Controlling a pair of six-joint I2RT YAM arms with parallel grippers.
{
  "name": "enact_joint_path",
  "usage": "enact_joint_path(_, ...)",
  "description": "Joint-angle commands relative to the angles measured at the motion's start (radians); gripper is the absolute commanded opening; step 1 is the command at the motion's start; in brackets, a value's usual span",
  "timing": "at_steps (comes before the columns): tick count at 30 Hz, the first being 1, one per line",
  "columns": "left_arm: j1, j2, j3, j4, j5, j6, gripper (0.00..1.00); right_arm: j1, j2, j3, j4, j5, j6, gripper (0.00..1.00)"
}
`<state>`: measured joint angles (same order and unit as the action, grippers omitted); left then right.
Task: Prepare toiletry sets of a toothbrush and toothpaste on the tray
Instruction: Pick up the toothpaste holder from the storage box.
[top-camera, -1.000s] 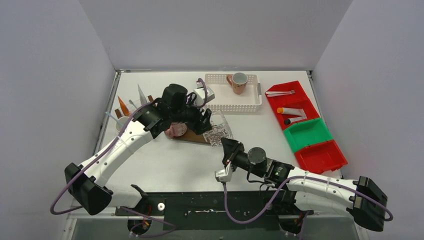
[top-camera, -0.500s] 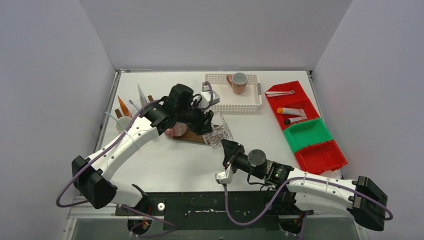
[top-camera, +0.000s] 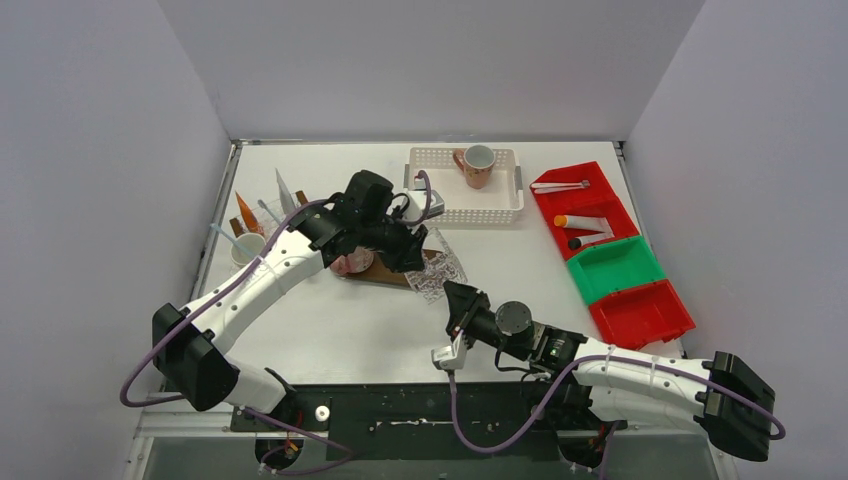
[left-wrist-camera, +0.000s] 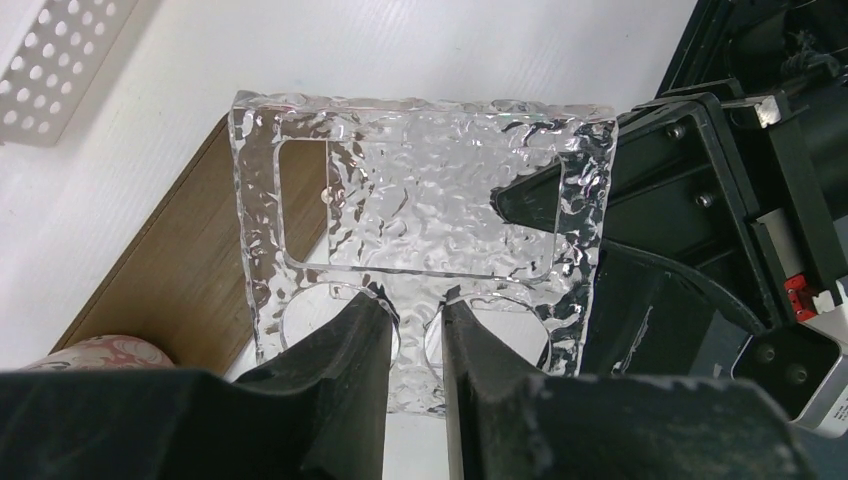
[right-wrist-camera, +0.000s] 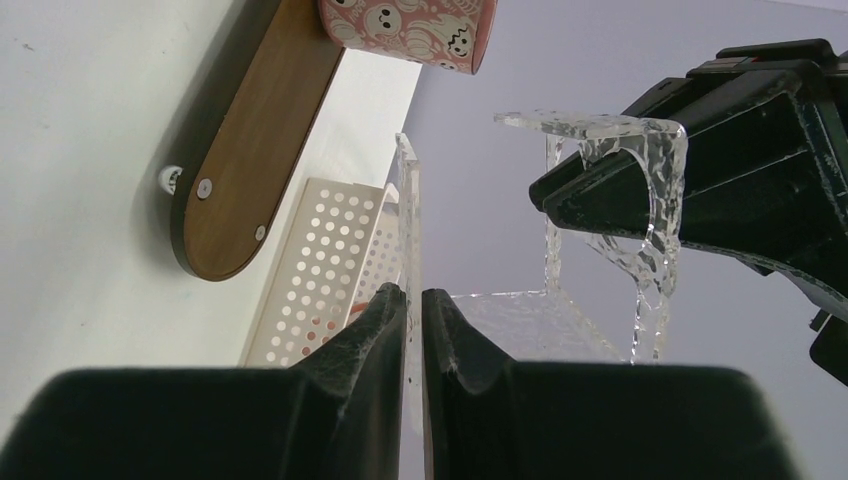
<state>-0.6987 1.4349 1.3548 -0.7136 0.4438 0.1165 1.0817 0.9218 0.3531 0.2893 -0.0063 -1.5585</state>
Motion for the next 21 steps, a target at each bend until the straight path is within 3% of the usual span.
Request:
enact_joint_path(1, -0.002, 0.003, 0.043, -0.023, 0.020, -0.011, 0.00, 0.012, -0.029, 0.013, 0.144, 0.002, -0.016, 0.07)
enact_joint_path(12, 0.000, -0.034, 0.047, 0.011, -0.089, -0.058, 0.00, 0.012, -0.048, 0.016, 0.033, 0.015, 0.026, 0.49)
enact_joint_path(15, -0.001, -0.042, 0.047, 0.031, -0.145, -0.097, 0.00, 0.012, -0.068, 0.018, -0.012, 0.037, 0.063, 0.57)
enact_joint_path(21, -0.002, -0.049, 0.019, 0.095, -0.279, -0.232, 0.00, 0.011, -0.124, 0.048, -0.129, 0.078, 0.195, 0.63)
